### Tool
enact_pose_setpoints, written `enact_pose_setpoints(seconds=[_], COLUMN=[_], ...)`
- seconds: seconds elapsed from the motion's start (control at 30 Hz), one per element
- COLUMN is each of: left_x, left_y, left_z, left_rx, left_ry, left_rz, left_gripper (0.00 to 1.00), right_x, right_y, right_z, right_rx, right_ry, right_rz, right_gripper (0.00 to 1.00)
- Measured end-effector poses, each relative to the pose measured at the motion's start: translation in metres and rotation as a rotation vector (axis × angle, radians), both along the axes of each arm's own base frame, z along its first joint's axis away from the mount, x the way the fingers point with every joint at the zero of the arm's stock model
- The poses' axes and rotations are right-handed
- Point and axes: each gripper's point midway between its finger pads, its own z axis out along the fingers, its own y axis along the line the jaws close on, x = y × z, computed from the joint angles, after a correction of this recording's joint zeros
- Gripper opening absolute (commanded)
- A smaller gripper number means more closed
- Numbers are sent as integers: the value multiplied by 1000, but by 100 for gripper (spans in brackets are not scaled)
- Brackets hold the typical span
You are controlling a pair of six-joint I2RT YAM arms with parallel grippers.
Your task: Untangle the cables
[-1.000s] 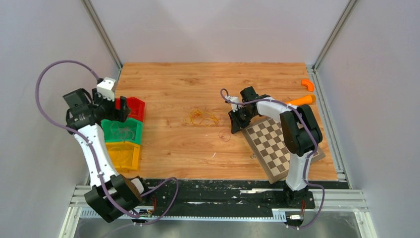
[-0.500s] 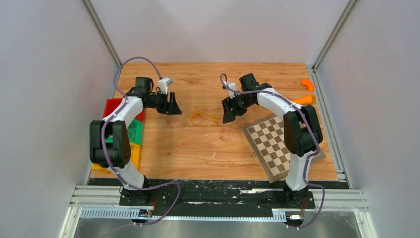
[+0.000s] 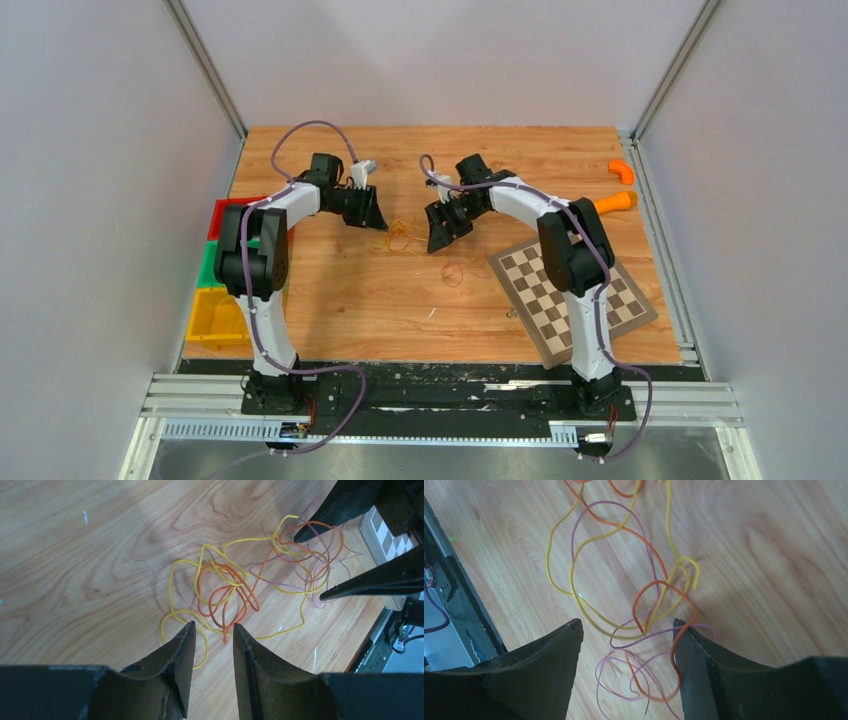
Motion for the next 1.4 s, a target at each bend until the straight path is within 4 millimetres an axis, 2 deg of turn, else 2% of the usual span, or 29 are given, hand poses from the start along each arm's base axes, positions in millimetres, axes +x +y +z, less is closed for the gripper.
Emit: enact_pose_setpoints(seconds=[0.2,0.33,0.37,0.5,0.57,0.6,0.63,0.77,0.87,1.07,1.23,1.4], left_x=[-2,-2,-1,5,7,8,8,7,4,0,6,9], left_y=[-4,-9,-9,-13,-14,-14,-14,-12,-9,9,42,82], left_z=[-15,-15,-15,-10,-8,-7,-7,0,30,142,220,279], left_rx=[-12,-27,-31,-51,-56,-58,-57,-41,-33,-46,4,23], left_ry=[45,50,48,39,35,31,32,19,-41,-309,-473,-564], left_rz=[1,-7,-7,-5,-4,-3,-2,1,4,48,163,282], left_gripper=[41,36,34,16,7,1,0,0,0,0,0,0], right_x=[-6,-3,-3,1,5,6,6,6,4,-6,-12,-14], right_y=[17,16,16,15,13,11,11,9,6,-9,-23,-32], right_z=[-12,-14,-15,-20,-22,-23,-24,-25,-25,-26,-27,-27], right_rx=[-6,-18,-19,-35,-48,-55,-59,-55,-55,-77,-87,-90], right_ry=[7,-6,-7,-23,-34,-40,-44,-48,-75,-96,-100,-105], right_rz=[32,25,25,16,8,6,5,2,5,8,3,-5], right_gripper=[54,45,41,20,2,0,0,0,0,0,0,0])
